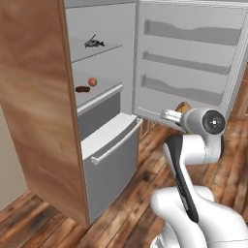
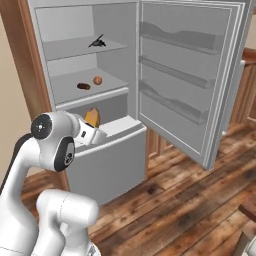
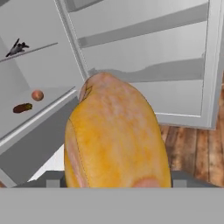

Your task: Gather the onion and sweet potato from the fridge and place them on a tray on the dining counter. Then gather the chicken drumstick and fish from the fridge and place them on the other tray.

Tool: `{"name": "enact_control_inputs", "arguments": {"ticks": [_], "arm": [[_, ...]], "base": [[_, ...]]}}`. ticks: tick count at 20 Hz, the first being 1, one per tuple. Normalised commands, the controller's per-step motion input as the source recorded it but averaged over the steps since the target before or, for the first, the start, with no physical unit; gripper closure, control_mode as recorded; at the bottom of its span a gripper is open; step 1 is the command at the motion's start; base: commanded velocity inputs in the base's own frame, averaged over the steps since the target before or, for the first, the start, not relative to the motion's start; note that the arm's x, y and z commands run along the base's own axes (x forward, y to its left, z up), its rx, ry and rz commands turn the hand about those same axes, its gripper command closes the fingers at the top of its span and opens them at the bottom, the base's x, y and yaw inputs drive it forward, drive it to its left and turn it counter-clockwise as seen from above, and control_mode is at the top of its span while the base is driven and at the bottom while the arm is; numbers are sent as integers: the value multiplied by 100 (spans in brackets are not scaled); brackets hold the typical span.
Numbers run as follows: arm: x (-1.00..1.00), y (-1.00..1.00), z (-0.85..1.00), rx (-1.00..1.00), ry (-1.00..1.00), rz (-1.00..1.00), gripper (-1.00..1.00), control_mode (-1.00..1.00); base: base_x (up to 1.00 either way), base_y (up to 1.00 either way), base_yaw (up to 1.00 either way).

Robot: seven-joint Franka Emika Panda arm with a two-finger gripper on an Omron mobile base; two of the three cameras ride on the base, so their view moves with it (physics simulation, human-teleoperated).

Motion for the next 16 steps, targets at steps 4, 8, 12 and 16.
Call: {"name": "enact_control_inputs", "arguments": {"ticks": [4,8,12,16], "arm": [[0,0,0,0,0,0,100,100],[0,0,0,0,0,0,100,100],[0,0,0,0,0,0,100,100],[0,0,0,0,0,0,100,100]], "base": [[-47,0,-13],[-37,-3,-10],[-27,-16,-9],[-23,-20,-9]]}}
